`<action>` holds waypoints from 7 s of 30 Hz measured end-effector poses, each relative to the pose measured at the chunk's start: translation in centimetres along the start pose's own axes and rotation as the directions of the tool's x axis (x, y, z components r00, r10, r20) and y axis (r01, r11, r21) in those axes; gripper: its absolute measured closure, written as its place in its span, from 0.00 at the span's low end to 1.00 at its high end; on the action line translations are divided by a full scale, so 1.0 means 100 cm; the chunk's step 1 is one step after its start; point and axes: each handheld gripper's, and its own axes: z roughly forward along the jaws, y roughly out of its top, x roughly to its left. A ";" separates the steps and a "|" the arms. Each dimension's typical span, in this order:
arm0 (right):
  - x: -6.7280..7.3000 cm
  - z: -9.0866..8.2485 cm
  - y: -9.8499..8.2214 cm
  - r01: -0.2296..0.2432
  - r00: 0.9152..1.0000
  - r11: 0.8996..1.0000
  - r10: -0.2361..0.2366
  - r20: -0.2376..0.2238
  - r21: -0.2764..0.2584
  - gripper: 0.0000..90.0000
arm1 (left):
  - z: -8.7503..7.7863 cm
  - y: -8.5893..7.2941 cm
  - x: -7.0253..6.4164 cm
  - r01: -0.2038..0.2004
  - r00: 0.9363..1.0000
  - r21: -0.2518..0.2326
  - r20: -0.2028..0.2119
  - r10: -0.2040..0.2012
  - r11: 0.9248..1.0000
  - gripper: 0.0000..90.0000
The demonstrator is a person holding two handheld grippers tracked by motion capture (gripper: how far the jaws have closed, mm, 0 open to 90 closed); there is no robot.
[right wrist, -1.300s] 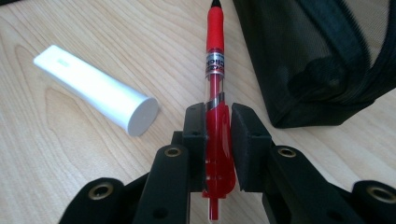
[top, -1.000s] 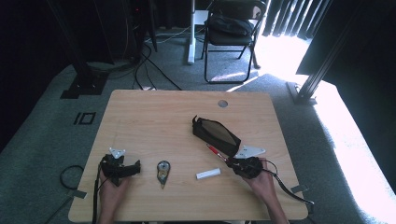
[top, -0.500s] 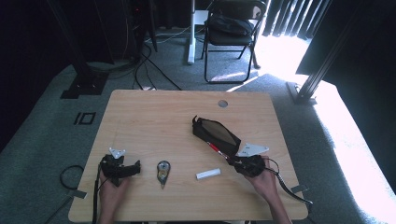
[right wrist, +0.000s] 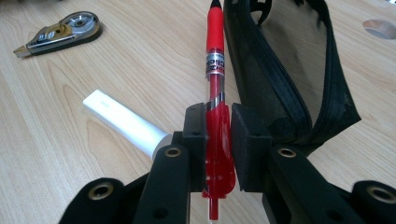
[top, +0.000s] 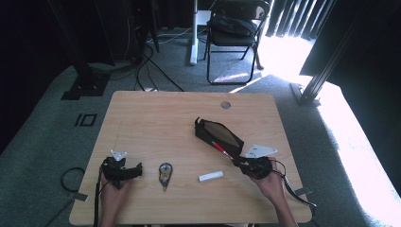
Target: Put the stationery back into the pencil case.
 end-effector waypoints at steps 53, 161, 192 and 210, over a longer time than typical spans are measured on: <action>-0.011 -0.030 0.023 0.031 0.999 0.998 -0.028 0.045 -0.056 0.85 | 0.000 0.000 0.000 0.001 1.000 -0.001 0.000 -0.001 1.000 0.03; -0.054 -0.009 0.047 0.007 0.994 0.997 0.001 0.108 -0.073 0.85 | 0.000 0.000 0.000 -0.002 1.000 0.000 0.000 0.002 1.000 0.03; -0.059 0.009 0.046 -0.003 0.993 0.999 0.008 0.114 -0.049 0.85 | 0.000 0.000 0.000 -0.003 1.000 0.000 0.000 0.003 1.000 0.03; -0.058 0.016 0.045 -0.006 0.994 0.999 0.011 0.105 -0.048 0.85 | 0.000 0.000 0.000 -0.002 1.000 0.000 0.000 0.002 1.000 0.03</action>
